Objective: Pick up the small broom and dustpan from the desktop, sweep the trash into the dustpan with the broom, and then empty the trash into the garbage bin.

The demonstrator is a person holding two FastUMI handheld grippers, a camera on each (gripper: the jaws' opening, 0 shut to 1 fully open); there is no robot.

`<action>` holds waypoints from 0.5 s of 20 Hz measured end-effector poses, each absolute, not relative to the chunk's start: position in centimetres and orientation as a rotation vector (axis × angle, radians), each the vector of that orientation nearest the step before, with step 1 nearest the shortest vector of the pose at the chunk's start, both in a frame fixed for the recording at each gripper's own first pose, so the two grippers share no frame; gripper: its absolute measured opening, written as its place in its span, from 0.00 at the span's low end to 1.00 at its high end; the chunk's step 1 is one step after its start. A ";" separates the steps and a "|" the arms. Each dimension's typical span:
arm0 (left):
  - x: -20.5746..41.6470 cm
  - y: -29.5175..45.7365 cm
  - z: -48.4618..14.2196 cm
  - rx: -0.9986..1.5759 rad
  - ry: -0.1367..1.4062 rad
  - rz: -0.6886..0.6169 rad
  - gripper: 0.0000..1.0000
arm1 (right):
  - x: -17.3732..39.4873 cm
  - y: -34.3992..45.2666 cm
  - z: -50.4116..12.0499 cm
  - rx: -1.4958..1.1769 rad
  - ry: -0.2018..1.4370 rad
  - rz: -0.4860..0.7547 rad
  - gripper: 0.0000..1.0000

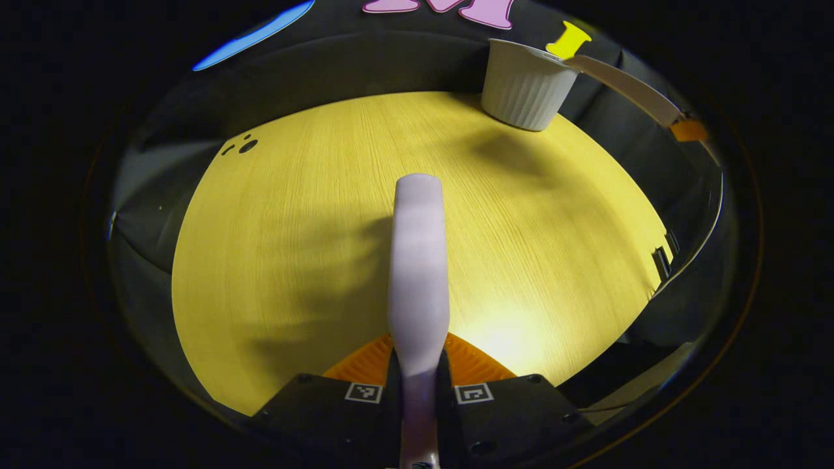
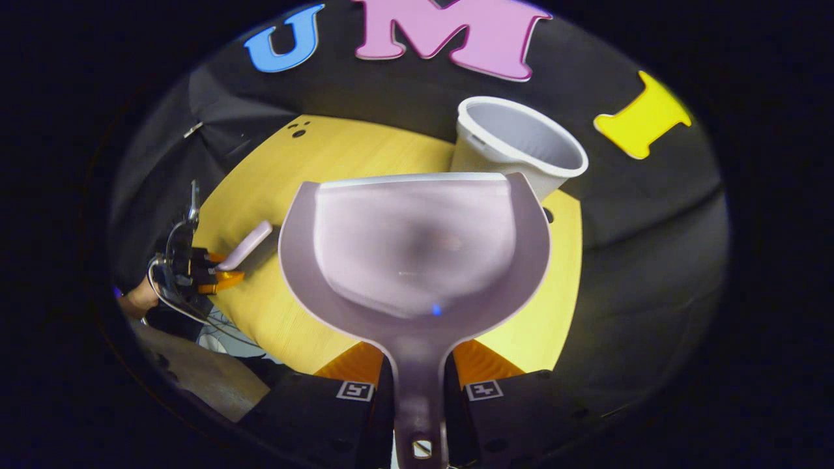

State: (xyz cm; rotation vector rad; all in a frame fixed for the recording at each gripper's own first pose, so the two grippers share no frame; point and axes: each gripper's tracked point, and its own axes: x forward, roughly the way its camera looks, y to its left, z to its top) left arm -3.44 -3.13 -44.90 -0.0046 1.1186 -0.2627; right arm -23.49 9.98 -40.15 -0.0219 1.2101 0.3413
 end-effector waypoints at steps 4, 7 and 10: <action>-3.5 -2.7 -45.8 0.017 1.126 -0.252 0.24 | -27.1 13.3 -44.9 0.005 1.254 0.371 0.39; -3.2 -2.7 -46.4 0.013 1.129 -0.248 0.26 | -29.5 14.5 -49.0 0.005 1.288 0.351 0.36; -3.2 -3.0 -47.1 0.024 1.131 -0.247 0.24 | -31.0 14.8 -52.7 0.034 1.312 0.305 0.36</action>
